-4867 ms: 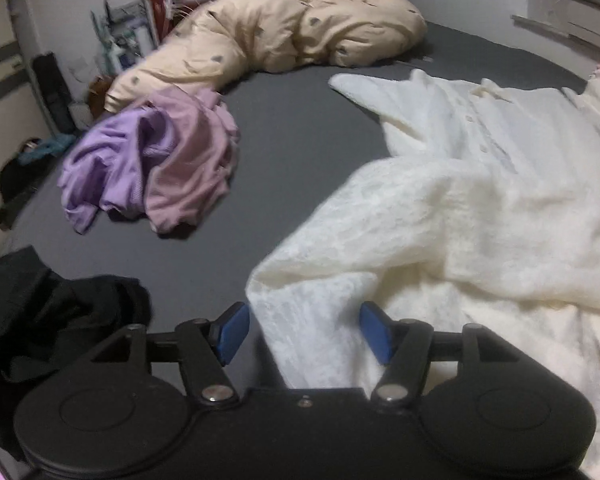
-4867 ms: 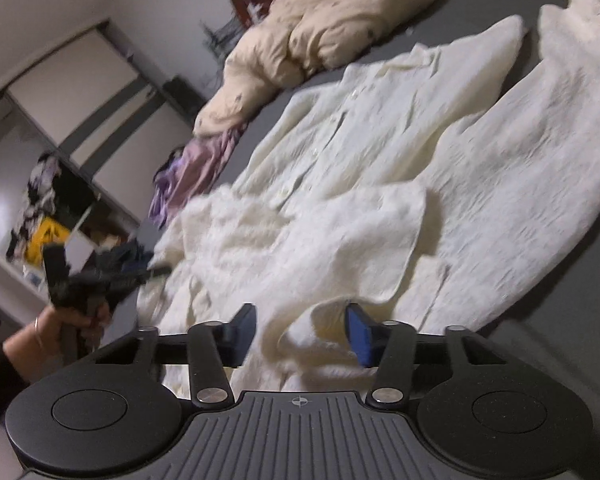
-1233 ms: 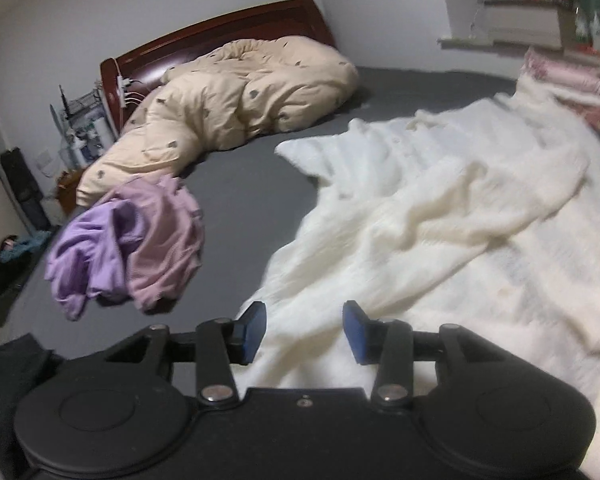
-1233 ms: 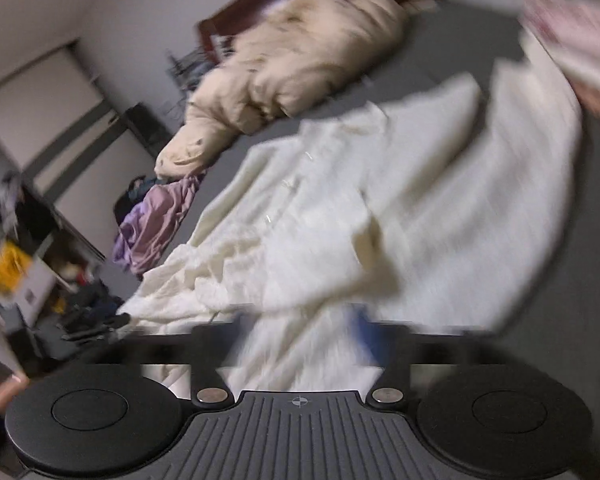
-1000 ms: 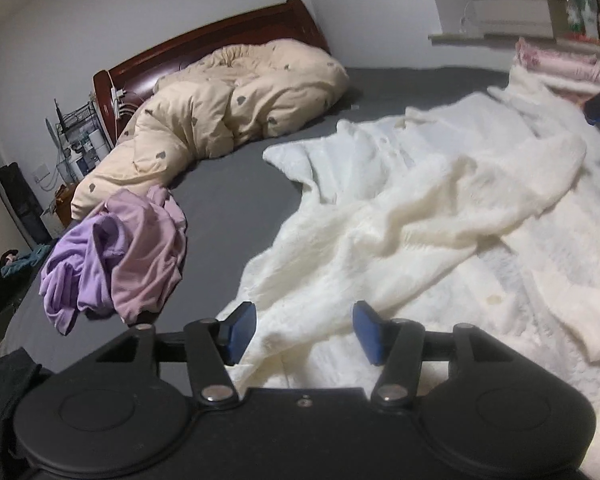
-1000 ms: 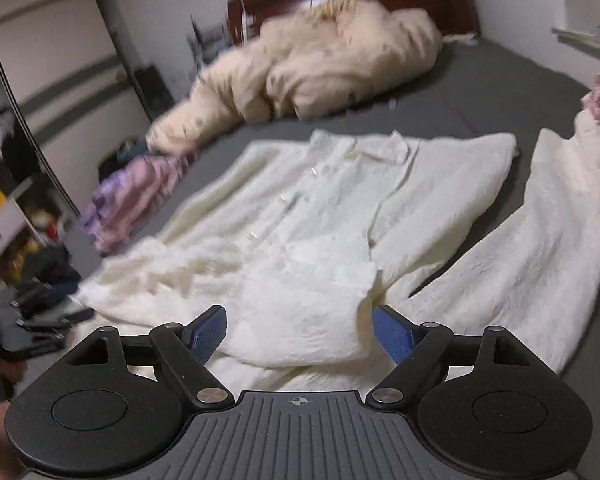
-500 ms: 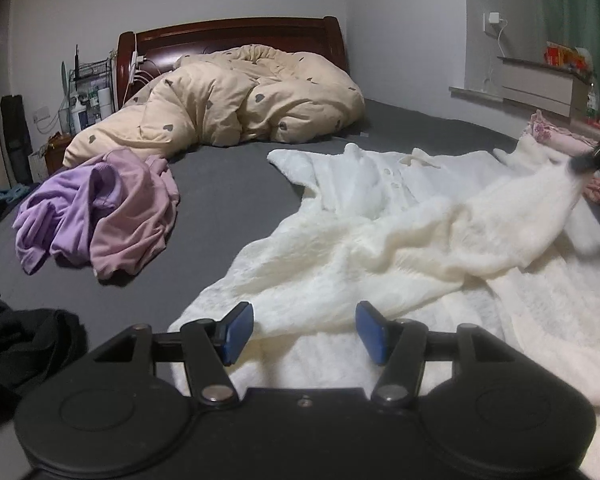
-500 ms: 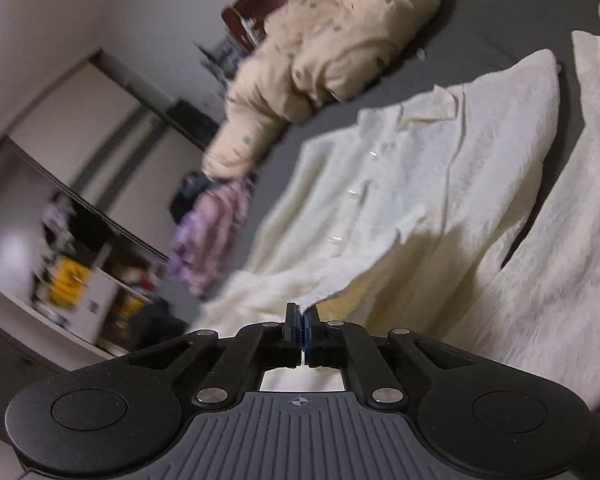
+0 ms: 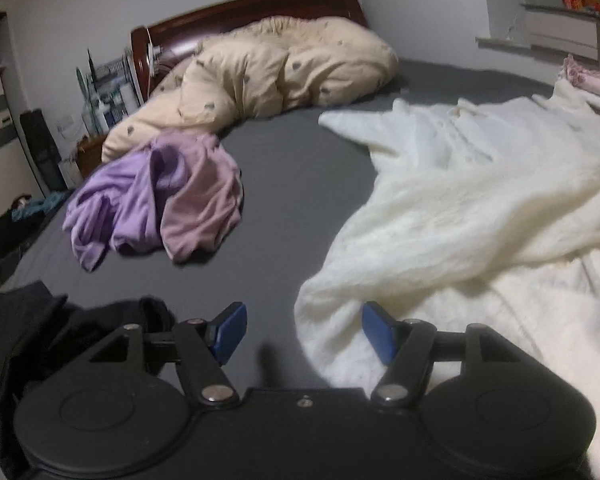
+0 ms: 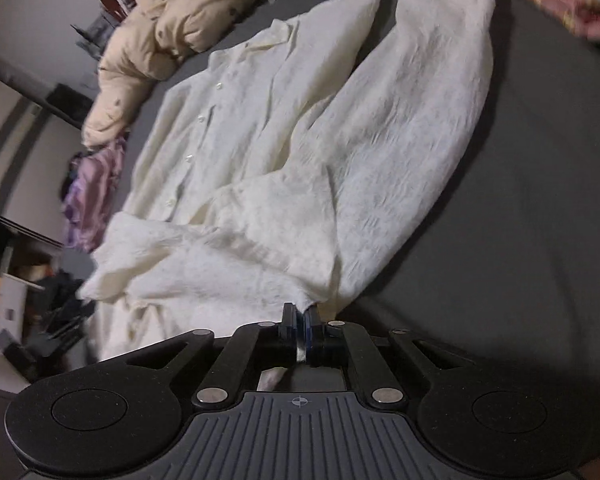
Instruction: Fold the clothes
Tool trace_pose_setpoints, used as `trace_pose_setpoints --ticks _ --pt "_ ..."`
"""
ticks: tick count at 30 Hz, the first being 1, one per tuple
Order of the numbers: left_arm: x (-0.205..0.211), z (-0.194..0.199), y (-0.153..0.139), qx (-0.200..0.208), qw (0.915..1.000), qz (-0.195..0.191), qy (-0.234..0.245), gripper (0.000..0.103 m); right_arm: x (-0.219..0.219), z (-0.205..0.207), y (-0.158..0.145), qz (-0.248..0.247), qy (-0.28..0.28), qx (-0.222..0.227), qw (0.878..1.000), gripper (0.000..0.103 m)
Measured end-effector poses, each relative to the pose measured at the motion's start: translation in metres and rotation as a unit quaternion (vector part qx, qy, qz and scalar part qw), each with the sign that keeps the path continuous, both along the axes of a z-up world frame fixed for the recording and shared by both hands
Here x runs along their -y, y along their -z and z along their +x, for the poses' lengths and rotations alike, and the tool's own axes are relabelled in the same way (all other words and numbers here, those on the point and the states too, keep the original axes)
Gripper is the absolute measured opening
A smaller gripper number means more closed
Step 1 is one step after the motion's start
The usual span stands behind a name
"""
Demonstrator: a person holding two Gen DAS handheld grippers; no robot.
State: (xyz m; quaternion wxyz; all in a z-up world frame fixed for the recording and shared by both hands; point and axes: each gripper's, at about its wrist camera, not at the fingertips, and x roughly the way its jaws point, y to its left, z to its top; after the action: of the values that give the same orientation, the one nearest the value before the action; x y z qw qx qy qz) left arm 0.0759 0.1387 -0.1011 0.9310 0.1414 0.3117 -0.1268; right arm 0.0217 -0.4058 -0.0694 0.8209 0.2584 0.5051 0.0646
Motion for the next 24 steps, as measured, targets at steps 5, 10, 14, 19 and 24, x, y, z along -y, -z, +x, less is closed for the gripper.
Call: trace_pose_setpoints --ticks 5,10,14,19,24 --pt "-0.001 0.004 0.003 -0.023 0.9995 -0.018 0.011 0.065 -0.017 0.031 -0.053 -0.159 -0.001 0.049 0.986 0.007" --pt "0.004 0.011 0.009 -0.009 0.9995 -0.023 0.021 0.064 -0.094 0.092 -0.097 -0.129 -0.115 0.090 0.981 0.008" --pt "0.007 0.021 0.015 -0.016 0.9974 -0.069 0.014 0.043 -0.183 0.162 -0.099 -0.119 -0.206 0.086 0.968 0.008" --pt "0.013 0.020 0.015 -0.007 0.9973 -0.068 0.026 0.027 -0.265 0.254 -0.073 -0.154 -0.245 0.059 0.956 0.009" --pt "0.009 0.020 0.017 -0.001 0.9967 -0.074 0.033 0.020 -0.283 0.340 -0.047 -0.176 -0.198 0.046 0.963 0.076"
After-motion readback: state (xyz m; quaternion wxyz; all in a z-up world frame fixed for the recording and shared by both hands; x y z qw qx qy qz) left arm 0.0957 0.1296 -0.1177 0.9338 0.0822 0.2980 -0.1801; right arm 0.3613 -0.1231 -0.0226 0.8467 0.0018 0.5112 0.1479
